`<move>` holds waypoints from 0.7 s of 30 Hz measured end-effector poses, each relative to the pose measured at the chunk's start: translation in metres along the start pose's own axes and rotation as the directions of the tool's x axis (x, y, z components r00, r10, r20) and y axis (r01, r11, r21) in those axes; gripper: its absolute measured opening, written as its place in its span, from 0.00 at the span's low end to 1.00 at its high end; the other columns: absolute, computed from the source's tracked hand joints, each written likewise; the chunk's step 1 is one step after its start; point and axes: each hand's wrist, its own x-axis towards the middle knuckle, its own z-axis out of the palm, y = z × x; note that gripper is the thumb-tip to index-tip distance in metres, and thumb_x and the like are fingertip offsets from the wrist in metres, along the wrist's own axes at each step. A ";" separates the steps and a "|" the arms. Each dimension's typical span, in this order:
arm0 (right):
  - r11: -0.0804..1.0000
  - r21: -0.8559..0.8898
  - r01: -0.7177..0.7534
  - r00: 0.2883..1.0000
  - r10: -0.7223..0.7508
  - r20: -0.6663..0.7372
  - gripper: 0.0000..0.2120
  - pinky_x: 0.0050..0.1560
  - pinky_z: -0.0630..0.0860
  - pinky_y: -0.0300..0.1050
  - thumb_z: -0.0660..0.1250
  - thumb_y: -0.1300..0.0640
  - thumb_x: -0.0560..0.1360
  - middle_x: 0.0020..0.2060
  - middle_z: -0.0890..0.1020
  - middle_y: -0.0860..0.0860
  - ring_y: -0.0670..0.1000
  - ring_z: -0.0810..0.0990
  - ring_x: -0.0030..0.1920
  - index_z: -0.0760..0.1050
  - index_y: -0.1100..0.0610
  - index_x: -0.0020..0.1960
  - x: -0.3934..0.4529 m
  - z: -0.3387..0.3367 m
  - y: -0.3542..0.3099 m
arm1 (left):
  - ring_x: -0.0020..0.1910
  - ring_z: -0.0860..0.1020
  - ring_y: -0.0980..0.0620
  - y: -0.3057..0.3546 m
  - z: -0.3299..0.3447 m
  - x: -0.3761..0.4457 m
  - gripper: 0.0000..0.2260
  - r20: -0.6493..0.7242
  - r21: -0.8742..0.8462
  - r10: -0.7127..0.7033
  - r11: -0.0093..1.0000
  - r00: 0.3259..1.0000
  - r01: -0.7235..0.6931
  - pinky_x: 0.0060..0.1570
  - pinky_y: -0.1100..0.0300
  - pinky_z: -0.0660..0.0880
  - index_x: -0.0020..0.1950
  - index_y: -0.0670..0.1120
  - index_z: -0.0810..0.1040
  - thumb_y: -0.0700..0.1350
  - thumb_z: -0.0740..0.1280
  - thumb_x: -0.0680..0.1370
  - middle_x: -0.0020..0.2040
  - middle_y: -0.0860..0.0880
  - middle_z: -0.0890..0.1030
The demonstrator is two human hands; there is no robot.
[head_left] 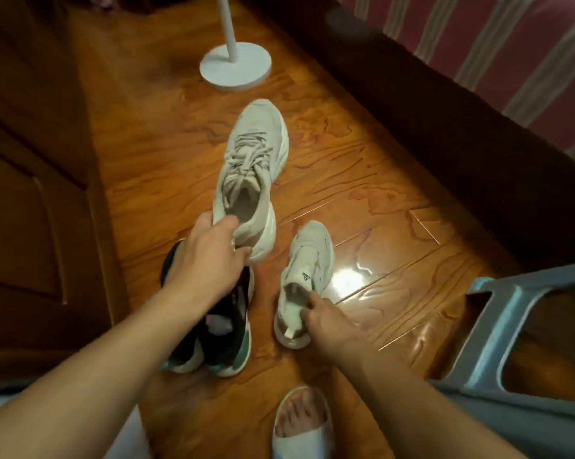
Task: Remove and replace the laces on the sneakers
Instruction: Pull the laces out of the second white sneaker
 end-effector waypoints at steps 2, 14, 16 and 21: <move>1.000 0.009 -0.008 0.998 0.007 0.067 0.21 0.63 0.75 0.51 0.67 0.57 0.76 0.70 0.69 0.58 0.62 0.76 0.61 0.72 0.57 0.69 -0.007 -0.008 -0.014 | 0.56 0.76 0.39 -0.003 -0.030 -0.022 0.10 -0.024 0.013 0.012 1.000 1.000 -0.012 0.51 0.48 0.75 0.53 0.52 0.74 0.54 0.71 0.78 0.56 0.47 0.73; 0.884 0.467 0.020 0.158 0.458 -0.875 0.15 0.55 0.70 0.42 0.59 0.65 0.71 0.49 0.81 0.55 0.55 0.78 0.52 0.82 0.57 0.49 -0.363 -0.303 0.039 | 0.47 0.78 0.48 0.231 -0.153 -0.152 0.14 -0.197 -0.295 0.583 0.731 0.788 -0.615 0.45 0.52 0.74 0.46 0.51 0.83 0.60 0.77 0.71 0.46 0.50 0.81; 0.890 0.452 -0.059 0.116 0.456 -0.882 0.14 0.58 0.70 0.44 0.61 0.66 0.72 0.50 0.82 0.57 0.57 0.78 0.53 0.82 0.58 0.52 -0.436 -0.314 0.077 | 0.56 0.78 0.51 0.280 -0.156 -0.180 0.16 -0.143 -0.264 0.754 0.596 0.641 -0.759 0.54 0.57 0.73 0.57 0.51 0.84 0.53 0.78 0.72 0.56 0.51 0.81; 0.896 0.361 -0.257 0.488 0.443 -0.752 0.14 0.67 0.70 0.49 0.65 0.59 0.79 0.61 0.81 0.50 0.52 0.77 0.63 0.80 0.54 0.63 -0.522 -0.279 0.151 | 0.58 0.74 0.63 0.364 -0.142 -0.194 0.12 0.180 -0.308 0.911 0.411 0.371 -0.858 0.58 0.69 0.73 0.54 0.51 0.82 0.39 0.76 0.74 0.62 0.54 0.75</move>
